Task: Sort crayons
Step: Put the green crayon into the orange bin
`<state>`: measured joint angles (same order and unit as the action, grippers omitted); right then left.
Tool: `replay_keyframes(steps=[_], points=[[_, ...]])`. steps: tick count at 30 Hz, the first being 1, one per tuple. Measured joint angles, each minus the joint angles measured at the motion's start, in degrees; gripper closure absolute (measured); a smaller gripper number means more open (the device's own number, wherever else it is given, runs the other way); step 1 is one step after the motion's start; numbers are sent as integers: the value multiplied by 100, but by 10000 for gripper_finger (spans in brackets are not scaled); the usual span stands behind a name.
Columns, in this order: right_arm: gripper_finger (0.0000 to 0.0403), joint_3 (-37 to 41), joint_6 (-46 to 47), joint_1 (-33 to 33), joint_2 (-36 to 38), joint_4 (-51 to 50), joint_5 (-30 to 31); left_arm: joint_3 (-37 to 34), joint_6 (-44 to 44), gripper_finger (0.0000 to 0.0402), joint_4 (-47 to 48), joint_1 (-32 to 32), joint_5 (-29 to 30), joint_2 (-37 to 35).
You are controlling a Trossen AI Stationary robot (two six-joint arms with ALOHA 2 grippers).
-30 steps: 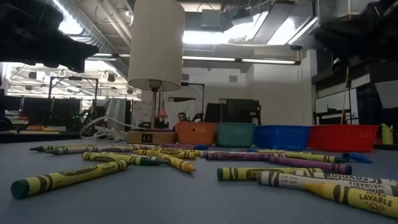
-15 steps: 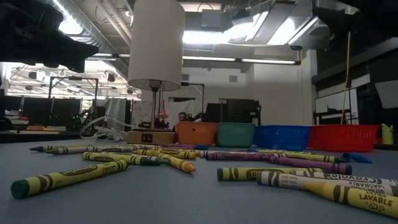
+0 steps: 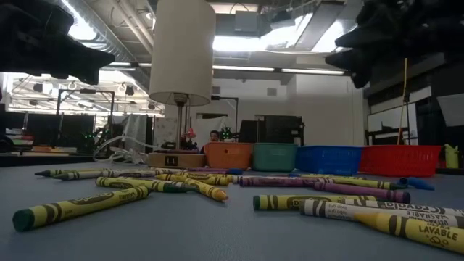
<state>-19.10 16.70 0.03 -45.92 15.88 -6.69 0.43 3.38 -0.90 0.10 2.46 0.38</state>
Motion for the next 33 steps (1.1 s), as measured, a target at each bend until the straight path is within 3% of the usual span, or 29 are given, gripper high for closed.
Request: replay_keyframes(steps=[16, 33], points=[[221, -1447, -1, 0, -2482, -1879, 441, 0, -33, 401, 0, -2, -11, 0], [221, -1595, 489, 2, -3166, -2159, 895, 0, -39, 401, 1, 0, -21, 0]])
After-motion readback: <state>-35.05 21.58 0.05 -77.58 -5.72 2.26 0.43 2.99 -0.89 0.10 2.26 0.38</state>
